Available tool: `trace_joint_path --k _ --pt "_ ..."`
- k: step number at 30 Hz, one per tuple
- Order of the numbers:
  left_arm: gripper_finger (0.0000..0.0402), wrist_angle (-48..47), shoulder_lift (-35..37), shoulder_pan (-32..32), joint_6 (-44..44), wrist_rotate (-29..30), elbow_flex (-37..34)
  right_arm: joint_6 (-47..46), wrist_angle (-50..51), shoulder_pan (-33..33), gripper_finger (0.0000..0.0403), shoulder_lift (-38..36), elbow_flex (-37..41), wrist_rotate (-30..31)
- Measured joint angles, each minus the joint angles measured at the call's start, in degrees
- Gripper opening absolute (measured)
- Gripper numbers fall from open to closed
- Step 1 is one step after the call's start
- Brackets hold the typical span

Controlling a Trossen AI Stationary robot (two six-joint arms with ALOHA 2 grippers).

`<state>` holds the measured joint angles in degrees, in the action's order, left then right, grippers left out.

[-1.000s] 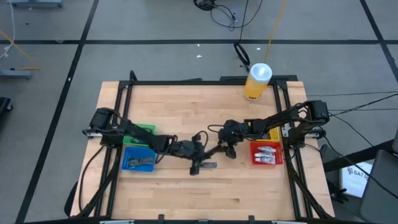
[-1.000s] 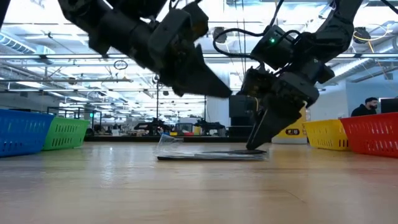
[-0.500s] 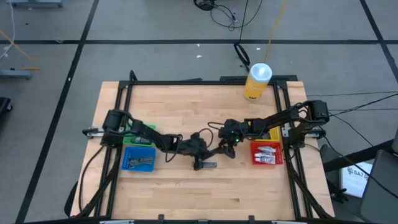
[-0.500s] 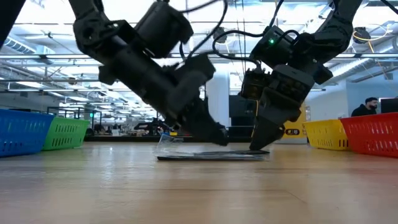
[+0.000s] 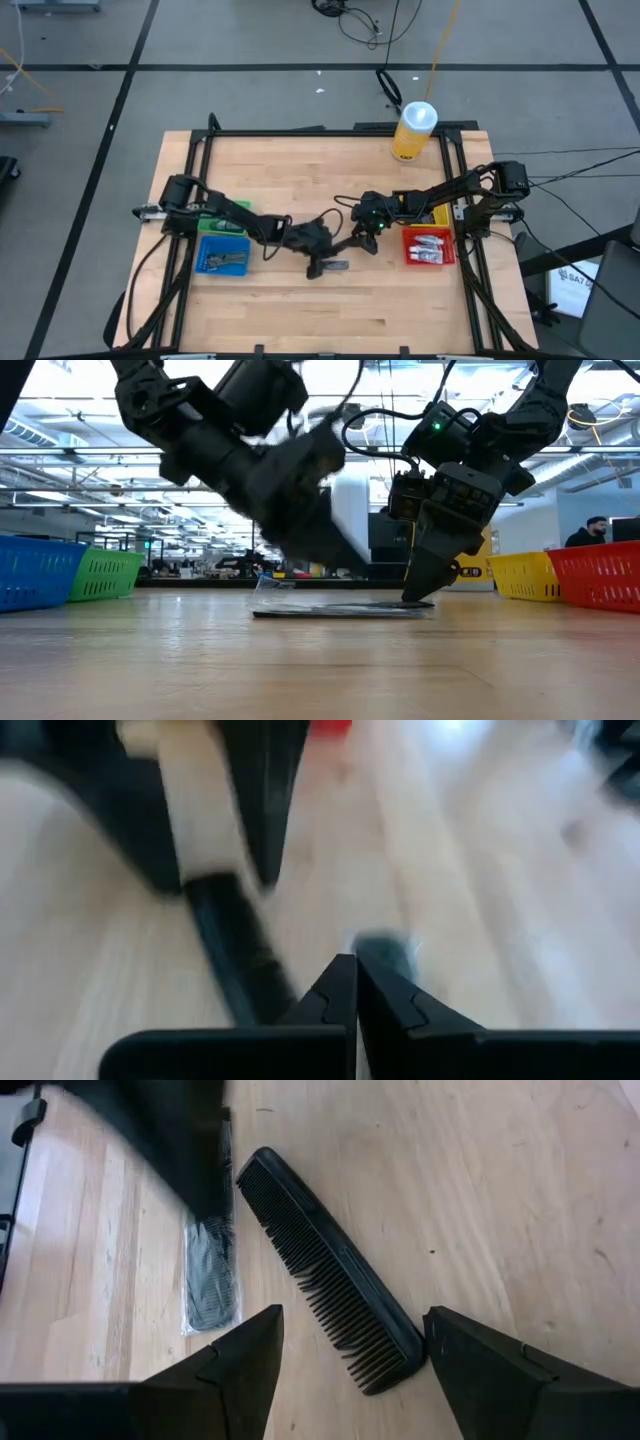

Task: Pick & Place Travel size toiletries
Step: Put the black comb into the blue bin

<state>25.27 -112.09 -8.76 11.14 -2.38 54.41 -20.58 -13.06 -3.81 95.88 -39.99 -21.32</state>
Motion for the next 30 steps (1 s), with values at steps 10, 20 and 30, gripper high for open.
trace_joint_path --k 10,20,30 --pt "0.0004 -10.27 -0.16 1.26 -1.04 6.32 -0.09 -2.22 -0.32 0.14 0.0238 0.02 0.02 -2.34" --pt "0.0003 -10.29 1.17 8.84 -8.57 16.57 -0.09 -5.02 -2.51 0.36 0.0238 0.07 0.09 -1.22" --pt "0.0002 -15.31 1.18 5.91 -12.79 7.97 -0.07 -11.79 -7.66 -0.17 0.0238 0.96 0.09 9.38"
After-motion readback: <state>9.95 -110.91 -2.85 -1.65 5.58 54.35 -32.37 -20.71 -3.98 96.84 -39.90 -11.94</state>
